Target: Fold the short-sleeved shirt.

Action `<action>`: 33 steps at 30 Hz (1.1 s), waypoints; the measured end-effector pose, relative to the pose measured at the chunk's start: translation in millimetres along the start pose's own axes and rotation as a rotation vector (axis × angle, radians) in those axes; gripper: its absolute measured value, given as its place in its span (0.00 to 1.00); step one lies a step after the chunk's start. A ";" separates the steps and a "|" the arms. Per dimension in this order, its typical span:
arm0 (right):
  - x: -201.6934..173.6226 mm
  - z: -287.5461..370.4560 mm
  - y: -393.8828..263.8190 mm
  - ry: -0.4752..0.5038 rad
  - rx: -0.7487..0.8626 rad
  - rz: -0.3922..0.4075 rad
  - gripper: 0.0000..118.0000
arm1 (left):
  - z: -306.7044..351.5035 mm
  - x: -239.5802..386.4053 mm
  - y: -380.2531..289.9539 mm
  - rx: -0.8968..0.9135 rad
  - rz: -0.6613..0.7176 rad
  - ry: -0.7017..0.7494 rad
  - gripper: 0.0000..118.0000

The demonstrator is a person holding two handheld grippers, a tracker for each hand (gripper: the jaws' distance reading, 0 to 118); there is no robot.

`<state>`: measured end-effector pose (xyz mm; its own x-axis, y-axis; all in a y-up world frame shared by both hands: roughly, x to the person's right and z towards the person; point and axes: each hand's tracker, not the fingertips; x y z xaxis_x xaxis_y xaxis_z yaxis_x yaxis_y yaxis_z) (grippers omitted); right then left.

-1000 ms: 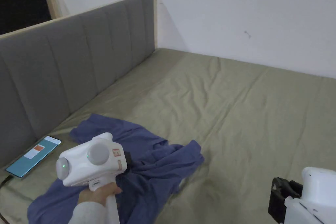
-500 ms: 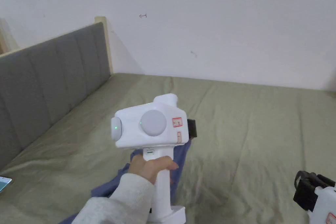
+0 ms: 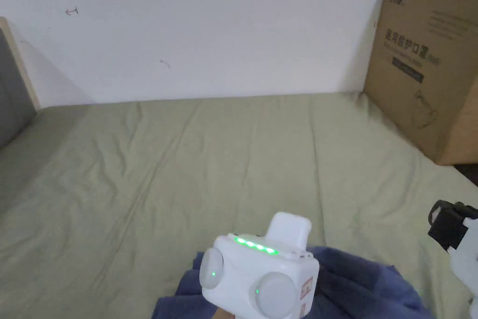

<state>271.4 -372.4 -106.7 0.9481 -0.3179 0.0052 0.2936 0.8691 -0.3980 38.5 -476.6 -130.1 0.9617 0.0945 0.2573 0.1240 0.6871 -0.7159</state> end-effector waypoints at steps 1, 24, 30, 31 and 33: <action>2.5 -2.5 -3.9 -0.013 -0.018 0.002 0.00 | -20.5 -1.1 -12.3 -0.071 0.016 0.017 0.00; -14.0 -57.2 -48.2 0.029 -0.215 0.107 0.00 | 12.2 -106.7 -78.3 -0.121 0.355 0.146 0.00; -20.3 -67.9 -55.6 0.039 -0.243 0.134 0.00 | 22.8 -157.4 -56.7 -0.078 0.444 0.178 0.27; -19.4 -70.3 -57.0 0.038 -0.246 0.138 0.00 | 21.4 -166.1 -46.9 -0.078 0.452 0.179 0.27; -17.2 -75.0 -59.2 0.034 -0.256 0.142 0.00 | 11.3 -179.4 -26.5 -0.077 0.452 0.193 0.48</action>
<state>228.6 -446.9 -152.0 0.9715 -0.2163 -0.0966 0.1135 0.7832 -0.6113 -140.0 -503.6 -149.9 0.9503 0.2303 -0.2094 -0.3048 0.5523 -0.7759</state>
